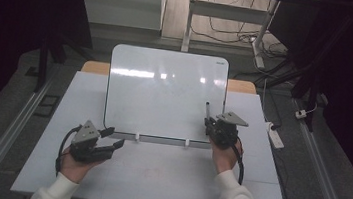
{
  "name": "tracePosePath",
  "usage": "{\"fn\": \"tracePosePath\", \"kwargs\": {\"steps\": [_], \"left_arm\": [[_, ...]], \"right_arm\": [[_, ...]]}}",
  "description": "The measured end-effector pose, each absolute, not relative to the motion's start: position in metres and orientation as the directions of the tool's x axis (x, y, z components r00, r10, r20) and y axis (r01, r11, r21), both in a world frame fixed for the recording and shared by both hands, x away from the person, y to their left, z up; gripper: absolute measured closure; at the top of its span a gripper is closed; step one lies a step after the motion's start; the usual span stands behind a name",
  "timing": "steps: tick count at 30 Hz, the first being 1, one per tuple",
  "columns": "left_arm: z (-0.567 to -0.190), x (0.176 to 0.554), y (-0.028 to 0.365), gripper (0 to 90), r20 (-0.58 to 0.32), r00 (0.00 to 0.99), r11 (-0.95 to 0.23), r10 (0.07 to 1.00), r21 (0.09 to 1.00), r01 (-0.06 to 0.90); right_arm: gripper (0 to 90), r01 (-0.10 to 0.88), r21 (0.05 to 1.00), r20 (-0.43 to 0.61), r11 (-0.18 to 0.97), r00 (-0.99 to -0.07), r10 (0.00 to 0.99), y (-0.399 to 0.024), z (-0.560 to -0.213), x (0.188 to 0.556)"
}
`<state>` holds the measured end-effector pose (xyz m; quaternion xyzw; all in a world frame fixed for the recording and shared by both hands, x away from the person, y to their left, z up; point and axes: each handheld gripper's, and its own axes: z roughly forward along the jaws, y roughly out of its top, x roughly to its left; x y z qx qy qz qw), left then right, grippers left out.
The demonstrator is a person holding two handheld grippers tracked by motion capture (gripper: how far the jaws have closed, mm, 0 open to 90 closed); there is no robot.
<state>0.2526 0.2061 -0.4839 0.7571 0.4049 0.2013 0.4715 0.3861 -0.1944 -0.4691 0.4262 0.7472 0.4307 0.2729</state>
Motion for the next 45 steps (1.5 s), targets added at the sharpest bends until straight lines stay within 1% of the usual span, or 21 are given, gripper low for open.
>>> {"fn": "tracePosePath", "kwargs": {"steps": [6,13,17,20,22,24,30,35,40,45], "left_arm": [[-0.493,0.241,0.224,42.4,-0.108,0.562,-0.196,0.820,0.870,0.453],[-0.496,0.237,0.230,42.3,-0.116,0.552,-0.184,0.826,0.869,0.459],[-0.497,0.237,0.230,42.3,-0.116,0.551,-0.185,0.826,0.869,0.460],[-0.497,0.236,0.231,42.2,-0.115,0.551,-0.185,0.827,0.869,0.460],[-0.498,0.237,0.231,42.2,-0.118,0.551,-0.184,0.826,0.868,0.462],[-0.499,0.238,0.233,42.2,-0.119,0.550,-0.186,0.827,0.865,0.467],[-0.504,0.241,0.239,41.8,-0.133,0.535,-0.177,0.834,0.855,0.488],[-0.507,0.244,0.245,40.6,-0.143,0.526,-0.175,0.839,0.843,0.508],[-0.510,0.246,0.247,37.3,-0.143,0.525,-0.186,0.839,0.831,0.524],[-0.512,0.249,0.247,34.8,-0.144,0.535,-0.204,0.833,0.818,0.538]], "right_arm": [[79.6,0.400,0.873,-0.069,0.280,-0.467,0.881,-0.193,-0.473,0.391],[78.6,0.385,0.874,-0.101,0.297,-0.454,0.885,-0.191,-0.475,0.392],[76.1,0.380,0.876,-0.106,0.296,-0.446,0.889,-0.192,-0.475,0.392],[71.2,0.371,0.879,-0.114,0.300,-0.448,0.887,-0.192,-0.475,0.391],[69.8,0.359,0.883,-0.122,0.302,-0.446,0.887,-0.192,-0.474,0.389],[65.6,0.348,0.885,-0.130,0.308,-0.451,0.883,-0.193,-0.473,0.388],[56.3,0.305,0.891,-0.156,0.336,-0.489,0.858,-0.201,-0.468,0.378],[51.5,0.300,0.895,-0.121,0.329,-0.547,0.828,-0.221,-0.466,0.368],[48.6,0.303,0.886,-0.087,0.350,-0.634,0.768,-0.246,-0.470,0.355],[47.1,0.289,0.883,-0.079,0.369,-0.684,0.726,-0.266,-0.478,0.340]]}}
